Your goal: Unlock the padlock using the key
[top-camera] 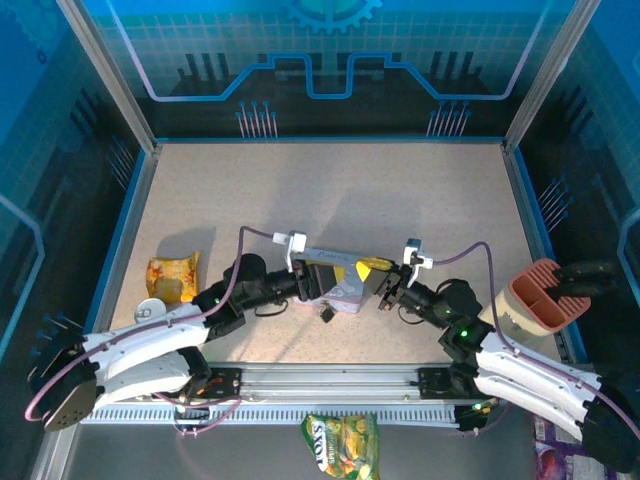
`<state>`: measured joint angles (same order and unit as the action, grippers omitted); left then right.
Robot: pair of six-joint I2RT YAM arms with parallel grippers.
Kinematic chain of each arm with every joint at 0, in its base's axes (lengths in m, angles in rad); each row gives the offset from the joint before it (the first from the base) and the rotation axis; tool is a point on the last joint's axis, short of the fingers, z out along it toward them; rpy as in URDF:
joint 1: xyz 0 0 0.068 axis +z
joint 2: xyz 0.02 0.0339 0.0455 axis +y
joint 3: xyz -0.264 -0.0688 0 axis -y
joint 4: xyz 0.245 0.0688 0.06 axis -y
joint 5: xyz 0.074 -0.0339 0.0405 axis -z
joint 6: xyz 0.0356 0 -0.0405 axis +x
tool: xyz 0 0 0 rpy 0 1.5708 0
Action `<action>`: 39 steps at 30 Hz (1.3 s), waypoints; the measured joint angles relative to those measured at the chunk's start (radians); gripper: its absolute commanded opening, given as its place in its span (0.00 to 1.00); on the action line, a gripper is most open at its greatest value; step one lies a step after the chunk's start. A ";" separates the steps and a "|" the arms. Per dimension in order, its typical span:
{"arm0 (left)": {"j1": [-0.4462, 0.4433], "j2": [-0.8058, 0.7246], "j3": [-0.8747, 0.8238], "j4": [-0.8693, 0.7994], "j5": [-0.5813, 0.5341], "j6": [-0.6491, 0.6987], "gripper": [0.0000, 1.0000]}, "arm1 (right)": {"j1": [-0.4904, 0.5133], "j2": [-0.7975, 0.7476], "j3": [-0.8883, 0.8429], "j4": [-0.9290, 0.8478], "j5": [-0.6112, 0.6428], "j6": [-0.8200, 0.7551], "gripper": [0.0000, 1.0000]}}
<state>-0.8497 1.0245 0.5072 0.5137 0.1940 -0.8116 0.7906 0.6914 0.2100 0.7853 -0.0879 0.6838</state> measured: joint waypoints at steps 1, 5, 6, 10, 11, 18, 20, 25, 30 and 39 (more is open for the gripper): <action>0.013 0.010 0.000 0.025 0.019 0.000 0.60 | 0.000 0.004 0.001 0.018 -0.002 0.001 0.00; 0.035 0.040 0.001 0.101 0.080 -0.001 0.57 | 0.000 0.028 0.002 0.082 -0.003 0.019 0.00; 0.035 0.045 0.001 0.114 0.092 -0.001 0.56 | 0.000 0.039 0.002 0.100 -0.006 0.026 0.00; 0.035 0.058 0.001 0.160 0.134 -0.002 0.52 | -0.001 0.090 0.002 0.161 -0.016 0.053 0.00; 0.035 0.060 0.001 0.172 0.144 -0.002 0.50 | -0.001 0.101 0.002 0.174 -0.019 0.057 0.00; 0.035 0.063 0.016 0.204 0.179 -0.017 0.36 | -0.002 0.121 0.002 0.220 -0.029 0.083 0.00; 0.035 0.064 0.023 0.205 0.182 -0.020 0.35 | -0.002 0.121 0.002 0.225 -0.030 0.089 0.00; 0.035 0.064 0.029 0.209 0.189 -0.020 0.35 | -0.002 0.121 0.002 0.237 -0.034 0.109 0.00; 0.035 0.071 0.029 0.200 0.189 -0.018 0.41 | -0.002 0.121 0.001 0.248 -0.045 0.124 0.00; 0.035 0.078 0.045 0.190 0.194 -0.017 0.37 | -0.002 0.129 0.001 0.257 -0.060 0.144 0.00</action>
<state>-0.8150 1.1027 0.5518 0.7033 0.3878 -0.8284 0.7887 0.8207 0.2111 1.0420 -0.1474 0.8276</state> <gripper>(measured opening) 0.386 0.049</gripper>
